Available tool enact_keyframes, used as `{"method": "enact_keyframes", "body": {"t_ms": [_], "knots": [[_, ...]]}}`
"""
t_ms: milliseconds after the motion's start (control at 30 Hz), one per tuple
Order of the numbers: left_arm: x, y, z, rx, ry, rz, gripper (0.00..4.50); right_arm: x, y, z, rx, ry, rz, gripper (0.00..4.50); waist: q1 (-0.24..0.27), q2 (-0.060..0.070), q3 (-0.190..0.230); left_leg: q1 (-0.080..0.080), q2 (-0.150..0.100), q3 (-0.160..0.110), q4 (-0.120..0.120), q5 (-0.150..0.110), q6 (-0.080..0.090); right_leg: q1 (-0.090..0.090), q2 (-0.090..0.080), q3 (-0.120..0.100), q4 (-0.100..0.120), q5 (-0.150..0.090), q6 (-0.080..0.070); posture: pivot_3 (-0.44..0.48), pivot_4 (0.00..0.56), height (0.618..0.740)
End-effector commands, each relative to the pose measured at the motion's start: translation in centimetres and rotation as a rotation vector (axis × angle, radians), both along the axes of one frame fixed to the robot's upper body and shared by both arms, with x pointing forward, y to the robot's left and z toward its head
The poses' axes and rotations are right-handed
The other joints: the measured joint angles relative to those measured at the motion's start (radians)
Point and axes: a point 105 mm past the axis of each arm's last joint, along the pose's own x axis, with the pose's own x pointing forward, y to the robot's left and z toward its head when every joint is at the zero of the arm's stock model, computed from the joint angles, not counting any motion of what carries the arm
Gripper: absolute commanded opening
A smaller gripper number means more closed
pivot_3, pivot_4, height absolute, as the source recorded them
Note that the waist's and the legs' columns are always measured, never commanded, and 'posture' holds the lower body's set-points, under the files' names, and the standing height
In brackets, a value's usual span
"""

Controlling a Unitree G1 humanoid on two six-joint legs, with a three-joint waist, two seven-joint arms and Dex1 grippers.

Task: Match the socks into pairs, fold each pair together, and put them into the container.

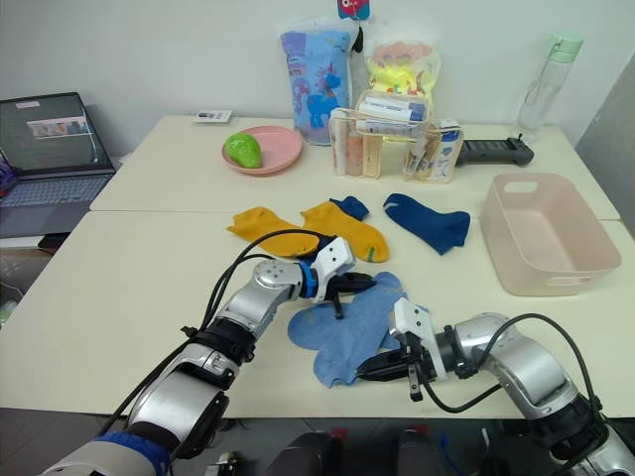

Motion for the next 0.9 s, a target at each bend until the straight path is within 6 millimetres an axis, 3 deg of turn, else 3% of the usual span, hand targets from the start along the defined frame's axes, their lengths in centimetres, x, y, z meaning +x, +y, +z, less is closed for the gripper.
{"method": "enact_keyframes", "body": {"t_ms": [33,200,400,633,767,900], "knots": [[0.7,1.8,1.4,-0.048,-0.029,0.094,0.04,0.8,0.1,2.0,0.037,-0.107,-0.022,0.00,-0.005,0.000,0.000,0.000,0.000,0.000,0.000,0.000,0.000,0.000,0.000,0.000,0.000,0.000,0.000,0.000,0.150,0.740],[-0.4,4.0,2.6,-0.101,-0.031,0.179,0.04,2.3,-0.6,2.5,0.021,-0.160,-0.072,0.00,-0.014,0.000,0.000,0.000,0.000,-0.001,0.000,0.000,0.000,0.000,0.000,0.000,0.001,0.000,0.000,0.000,0.150,0.740],[-3.4,7.5,2.8,-0.114,-0.029,0.346,0.04,4.3,-2.9,2.7,-0.037,-0.210,-0.127,0.00,-0.012,0.000,0.000,0.000,0.000,0.000,0.000,0.000,0.000,0.000,0.000,0.001,0.000,0.000,0.000,0.000,0.150,0.740],[-5.7,8.5,2.7,-0.168,0.003,0.504,0.04,6.5,-3.7,2.8,-0.038,-0.244,-0.171,0.00,-0.010,0.000,0.000,0.001,0.000,0.000,0.000,0.000,0.000,0.001,0.000,0.001,0.000,0.000,0.000,0.000,0.150,0.740],[-6.0,8.7,2.6,-0.191,0.007,0.561,0.04,7.6,-3.9,2.9,-0.030,-0.268,-0.199,0.00,-0.009,0.000,0.000,0.001,0.000,0.000,-0.001,0.000,0.000,0.001,0.000,0.000,0.000,0.000,0.000,0.000,0.150,0.740],[-6.0,8.8,2.2,-0.195,0.014,0.586,0.00,8.2,-4.2,2.8,-0.037,-0.300,-0.220,0.93,-0.007,0.000,0.000,0.001,0.000,0.001,0.000,0.000,0.000,0.001,0.000,0.001,0.000,0.000,0.000,0.000,0.150,0.740]]}}
